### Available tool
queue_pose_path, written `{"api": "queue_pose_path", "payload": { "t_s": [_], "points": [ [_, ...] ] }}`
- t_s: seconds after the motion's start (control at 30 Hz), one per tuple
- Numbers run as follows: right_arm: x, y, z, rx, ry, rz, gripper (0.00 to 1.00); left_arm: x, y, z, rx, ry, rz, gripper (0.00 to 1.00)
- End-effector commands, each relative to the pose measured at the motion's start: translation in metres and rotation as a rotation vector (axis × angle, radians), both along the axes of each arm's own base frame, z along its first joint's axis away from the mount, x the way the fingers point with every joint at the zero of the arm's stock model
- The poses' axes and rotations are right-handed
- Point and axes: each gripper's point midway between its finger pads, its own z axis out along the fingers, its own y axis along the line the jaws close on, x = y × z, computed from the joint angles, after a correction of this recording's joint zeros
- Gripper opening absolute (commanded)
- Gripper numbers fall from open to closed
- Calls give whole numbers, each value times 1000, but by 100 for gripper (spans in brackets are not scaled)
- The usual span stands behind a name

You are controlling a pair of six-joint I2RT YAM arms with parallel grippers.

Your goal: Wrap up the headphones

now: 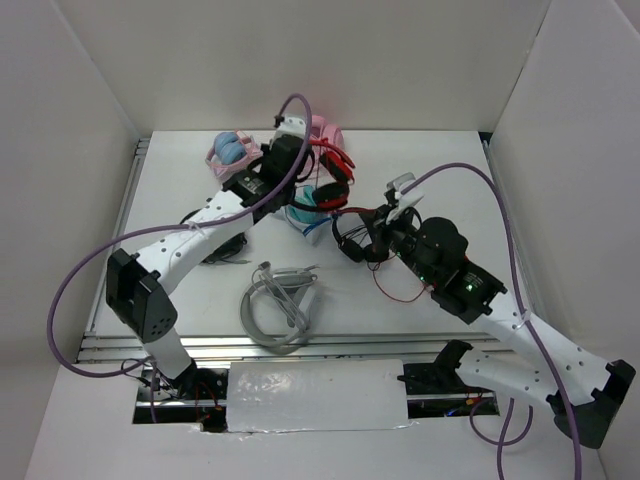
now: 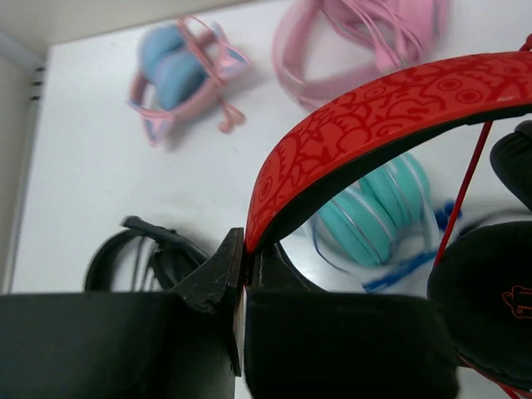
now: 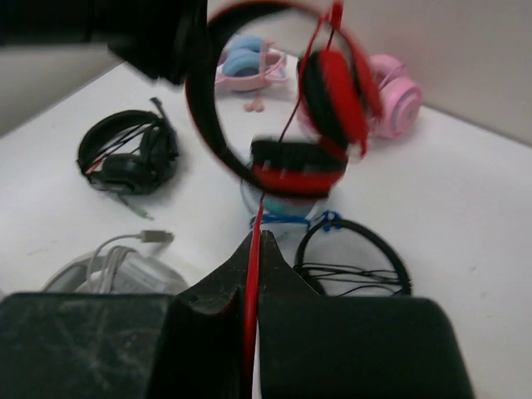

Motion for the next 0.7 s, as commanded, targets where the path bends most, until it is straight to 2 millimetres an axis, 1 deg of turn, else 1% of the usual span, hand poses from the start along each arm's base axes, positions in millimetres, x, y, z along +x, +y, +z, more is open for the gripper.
{"api": "queue_pose_path", "payload": {
  "t_s": [0.0,0.03,0.07,0.1,0.13,0.17,0.2,0.23,0.27,0.3,0.33,0.37,0.4,0.43,0.47,0.5,0.53,0.57,0.6,0.63,0.67],
  "points": [
    [16,-12,39,-60,-109,-90,0,-8,-27,16,-121,-79,-141,0],
    [20,-12,52,-62,-137,-97,0,-11,-31,13,-113,-74,-164,0],
    [27,-7,52,-78,-135,-93,0,-16,-36,8,-109,-67,-187,0],
    [30,-6,56,-85,-138,-90,0,-21,-40,-2,-100,-43,-219,0],
    [32,-4,70,-77,-157,-84,0,-26,-47,-5,-90,-36,-253,0],
    [38,2,66,-97,-142,-62,0,-33,-49,-14,-78,-18,-279,0],
    [41,4,78,-85,-161,-59,0,-38,-59,-19,-73,-3,-341,0],
    [49,8,77,-101,-167,-51,0,-45,-68,-21,-78,-4,-379,0],
    [53,7,81,-104,-175,-59,0,-53,-71,-24,-75,-3,-409,0],
    [56,6,90,-95,-190,-65,0,-57,-77,-25,-75,-6,-449,0],
    [64,7,87,-111,-184,-71,0,-64,-83,-24,-81,-12,-477,0],
    [69,5,88,-118,-184,-73,0,-70,-82,-26,-78,-8,-496,0],
    [72,3,93,-117,-192,-75,0,-74,-84,-26,-81,-9,-525,0],
    [78,3,89,-125,-185,-77,0,-79,-86,-26,-81,-7,-542,0],
    [84,0,86,-129,-181,-81,1,-84,-85,-25,-85,-11,-555,0],
    [86,-1,84,-128,-181,-81,5,-87,-86,-24,-87,-13,-570,0],
    [90,-2,83,-125,-184,-83,5,-90,-88,-22,-95,-19,-583,0],
    [93,-3,80,-122,-182,-84,6,-94,-87,-19,-101,-25,-594,0],
    [98,-8,72,-124,-169,-85,7,-97,-88,-18,-104,-25,-608,0],
    [100,-10,67,-125,-159,-83,7,-101,-89,-11,-122,-42,-627,0],
    [103,-12,62,-125,-146,-85,8,-104,-89,-12,-125,-39,-638,0]
  ]
}}
